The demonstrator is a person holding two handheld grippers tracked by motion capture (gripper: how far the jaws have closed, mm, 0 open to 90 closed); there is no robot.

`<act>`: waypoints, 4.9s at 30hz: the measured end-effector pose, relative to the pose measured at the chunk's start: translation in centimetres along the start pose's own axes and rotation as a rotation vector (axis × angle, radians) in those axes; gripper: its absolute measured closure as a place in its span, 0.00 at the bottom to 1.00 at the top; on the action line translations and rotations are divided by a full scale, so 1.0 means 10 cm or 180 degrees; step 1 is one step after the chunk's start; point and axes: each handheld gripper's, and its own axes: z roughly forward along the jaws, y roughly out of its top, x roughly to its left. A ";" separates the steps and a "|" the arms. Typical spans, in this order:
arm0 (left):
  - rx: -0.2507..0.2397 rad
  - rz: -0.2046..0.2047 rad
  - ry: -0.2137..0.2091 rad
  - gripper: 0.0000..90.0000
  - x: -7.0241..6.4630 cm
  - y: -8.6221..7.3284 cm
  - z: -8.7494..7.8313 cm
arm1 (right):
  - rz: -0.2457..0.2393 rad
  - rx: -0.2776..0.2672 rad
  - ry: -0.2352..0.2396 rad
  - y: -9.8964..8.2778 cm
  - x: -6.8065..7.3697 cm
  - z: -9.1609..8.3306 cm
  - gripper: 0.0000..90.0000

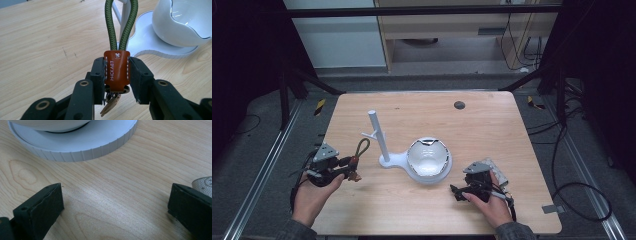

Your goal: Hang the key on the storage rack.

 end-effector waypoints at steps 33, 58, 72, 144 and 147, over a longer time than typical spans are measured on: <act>-0.0402 0.0162 -0.0111 0.73 -0.24 0.03 -0.19 | 0.0000 0.0000 0.0001 0.00 0.00 0.00 0.00; -0.0635 0.0183 -0.0115 0.73 -0.32 0.09 -0.30 | -0.0001 0.0000 0.0000 0.00 0.00 0.00 0.00; -0.0641 0.0120 -0.0073 0.73 -0.30 0.15 -0.20 | -0.0001 0.0000 0.0001 0.00 0.00 0.00 0.00; -0.0606 -0.0063 0.0272 0.27 -0.18 -0.12 0.54 | -0.0018 0.0001 0.0021 -0.01 0.00 -0.01 0.00; -0.0588 -0.0054 0.0308 0.20 -0.13 -0.20 0.60 | 0.0003 0.0006 0.0007 -0.01 0.00 -0.01 0.00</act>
